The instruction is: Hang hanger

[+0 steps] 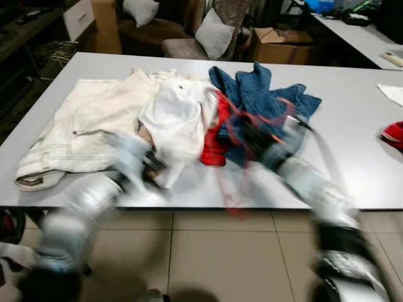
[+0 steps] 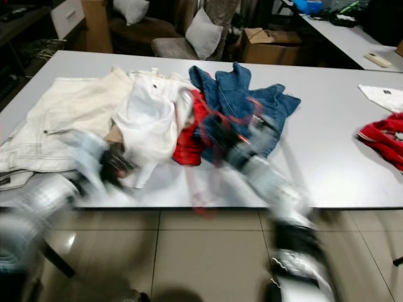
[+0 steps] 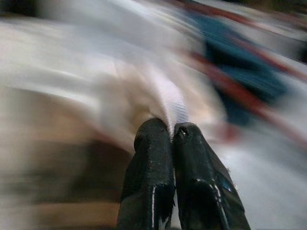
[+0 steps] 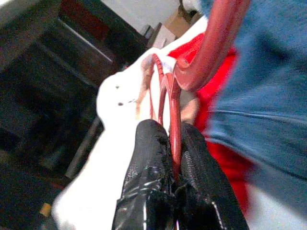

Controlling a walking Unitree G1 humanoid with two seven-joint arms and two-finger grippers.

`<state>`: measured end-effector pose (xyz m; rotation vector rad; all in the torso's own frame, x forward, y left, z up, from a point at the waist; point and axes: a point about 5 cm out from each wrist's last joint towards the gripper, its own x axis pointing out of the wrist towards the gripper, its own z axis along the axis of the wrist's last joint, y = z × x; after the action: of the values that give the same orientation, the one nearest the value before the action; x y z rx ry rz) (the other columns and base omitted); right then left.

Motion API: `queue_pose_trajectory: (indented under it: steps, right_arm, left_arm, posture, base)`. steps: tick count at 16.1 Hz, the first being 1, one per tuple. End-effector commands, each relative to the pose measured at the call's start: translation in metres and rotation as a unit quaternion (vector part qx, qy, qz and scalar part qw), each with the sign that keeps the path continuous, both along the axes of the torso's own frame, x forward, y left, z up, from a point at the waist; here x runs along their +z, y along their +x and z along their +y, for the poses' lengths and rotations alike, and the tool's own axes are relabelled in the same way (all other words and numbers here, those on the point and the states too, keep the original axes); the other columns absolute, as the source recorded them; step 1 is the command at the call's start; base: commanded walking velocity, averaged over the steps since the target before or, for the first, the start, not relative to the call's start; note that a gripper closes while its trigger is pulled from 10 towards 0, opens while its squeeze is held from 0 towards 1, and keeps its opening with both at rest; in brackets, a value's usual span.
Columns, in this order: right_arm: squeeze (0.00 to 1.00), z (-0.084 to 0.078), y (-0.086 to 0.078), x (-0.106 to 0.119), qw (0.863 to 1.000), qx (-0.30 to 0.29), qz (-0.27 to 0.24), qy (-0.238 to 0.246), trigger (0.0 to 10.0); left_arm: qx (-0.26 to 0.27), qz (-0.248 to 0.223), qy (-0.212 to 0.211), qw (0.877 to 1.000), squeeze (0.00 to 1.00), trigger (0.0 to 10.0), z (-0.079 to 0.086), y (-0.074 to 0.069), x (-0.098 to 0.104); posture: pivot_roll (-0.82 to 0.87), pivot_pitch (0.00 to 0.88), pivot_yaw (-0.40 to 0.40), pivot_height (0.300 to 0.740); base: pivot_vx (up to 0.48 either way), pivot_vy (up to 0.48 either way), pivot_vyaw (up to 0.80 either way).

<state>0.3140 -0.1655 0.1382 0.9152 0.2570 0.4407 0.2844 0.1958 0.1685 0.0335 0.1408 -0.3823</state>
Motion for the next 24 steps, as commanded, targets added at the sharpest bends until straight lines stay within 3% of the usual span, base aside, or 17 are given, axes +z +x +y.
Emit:
queue_pose_trajectory:
  steps: [1,2,3,4,5,6,7,9,11,14,18,24]
  right_arm:
    - [0.00,-0.011,-0.003,0.019,0.999,-0.003,-0.044,0.011,10.0]
    - [0.00,-0.021,-0.012,0.029,0.996,0.004,-0.081,0.028,10.0]
    - [0.00,-0.027,-0.026,0.050,0.987,0.026,-0.148,0.050,10.0]
    - [0.00,-0.028,-0.038,0.059,0.980,0.044,-0.182,0.060,10.0]
    - [0.00,-0.028,-0.046,0.046,0.986,0.048,-0.157,0.034,10.0]
    - [0.00,-0.028,-0.048,0.035,0.990,0.046,-0.130,0.012,10.0]
    - [0.00,-0.028,-0.054,0.015,0.996,0.047,-0.072,-0.017,10.0]
    - [0.00,-0.028,-0.065,-0.004,0.998,0.047,-0.007,-0.050,10.0]
    - [0.00,-0.030,-0.077,-0.010,0.994,0.067,0.024,-0.081,10.0]
    - [0.00,-0.030,-0.089,-0.008,0.991,0.112,0.014,-0.070,10.0]
    - [0.00,-0.023,-0.091,-0.005,0.991,0.134,-0.009,-0.023,10.0]
    - [0.00,-0.009,-0.068,-0.015,0.991,0.136,0.002,0.003,10.0]
  left_arm:
    - [0.015,-0.020,0.000,1.000,0.00,0.0,0.006,0.000,0.008]
    - [0.004,-0.033,-0.002,0.999,0.00,0.0,0.007,-0.002,0.015]
    - [-0.018,-0.083,-0.020,0.996,0.00,0.0,0.003,-0.001,0.035]
    - [-0.027,-0.139,-0.048,0.989,0.00,0.0,-0.002,0.003,0.057]
    - [-0.034,-0.163,-0.069,0.984,0.00,0.0,-0.007,0.003,0.066]
    - [-0.044,-0.152,-0.069,0.985,0.00,0.0,-0.010,0.002,0.062]
    - [-0.078,-0.088,-0.031,0.993,0.00,0.0,-0.017,-0.005,0.039]
    - [-0.119,0.023,0.023,0.992,0.00,0.0,-0.026,-0.025,-0.004]
    - [-0.125,0.071,0.024,0.989,0.00,0.0,-0.031,-0.033,-0.020]
    - [-0.129,0.076,0.034,0.988,0.00,0.0,-0.030,-0.035,-0.022]
    - [-0.170,0.073,0.035,0.982,0.00,0.0,-0.035,-0.039,-0.019]
    - [-0.194,0.070,0.035,0.978,0.00,0.0,-0.038,-0.041,-0.016]
  posture:
    - [0.02,0.000,-0.041,0.740]
    - [0.01,0.000,-0.033,0.740]
    - [-0.01,0.000,-0.027,0.740]
    - [-0.02,0.000,-0.021,0.740]
    - [-0.02,0.000,-0.016,0.740]
    - [-0.03,0.000,-0.013,0.740]
    - [-0.03,0.000,-0.011,0.740]
    - [-0.05,0.000,-0.006,0.740]
    - [-0.06,0.000,-0.006,0.740]
    - [-0.06,0.000,-0.008,0.740]
    - [-0.06,0.000,-0.007,0.740]
    - [-0.04,0.000,-0.014,0.740]
  base:
    - [0.000,0.000,0.00]
    - [0.000,0.000,0.00]
    - [0.000,0.000,0.00]
    - [0.000,0.000,0.00]
    - [0.000,0.000,0.00]
    - [0.000,0.000,0.00]
    - [0.000,0.000,0.00]
    - [0.000,0.000,0.00]
    - [0.000,0.000,0.00]
    - [0.000,0.000,0.00]
    - [0.000,0.000,0.00]
    - [0.000,0.000,0.00]
